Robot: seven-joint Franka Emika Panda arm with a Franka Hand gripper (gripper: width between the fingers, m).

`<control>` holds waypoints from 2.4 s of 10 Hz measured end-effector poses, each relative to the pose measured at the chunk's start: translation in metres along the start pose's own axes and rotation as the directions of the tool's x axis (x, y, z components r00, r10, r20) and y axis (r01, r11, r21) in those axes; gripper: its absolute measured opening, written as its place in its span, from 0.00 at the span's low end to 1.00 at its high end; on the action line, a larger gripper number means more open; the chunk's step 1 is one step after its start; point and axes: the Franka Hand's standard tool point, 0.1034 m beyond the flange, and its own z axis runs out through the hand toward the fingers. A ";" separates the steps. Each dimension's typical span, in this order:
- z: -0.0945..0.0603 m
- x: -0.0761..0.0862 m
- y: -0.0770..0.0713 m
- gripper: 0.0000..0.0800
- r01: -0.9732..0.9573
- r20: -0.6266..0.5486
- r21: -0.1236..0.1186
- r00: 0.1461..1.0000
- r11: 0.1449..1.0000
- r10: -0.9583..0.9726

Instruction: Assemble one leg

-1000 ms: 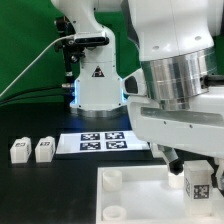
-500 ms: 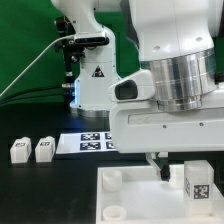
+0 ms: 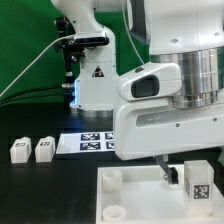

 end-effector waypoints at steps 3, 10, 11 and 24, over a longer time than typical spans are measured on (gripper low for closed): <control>0.000 0.000 0.000 0.36 -0.253 0.001 0.002 0.967 0.967 0.253; 0.001 -0.002 0.004 0.36 -0.998 0.046 -0.002 0.063 0.063 0.997; 0.001 -0.003 0.003 0.36 -0.998 0.049 -0.010 -0.061 -0.060 0.997; 0.005 -0.003 -0.005 0.81 -0.346 0.023 -0.014 0.938 0.938 0.346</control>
Offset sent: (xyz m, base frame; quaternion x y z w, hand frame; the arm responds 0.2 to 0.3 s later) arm 0.0000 0.0000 0.0000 0.0000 0.0000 0.2667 0.9638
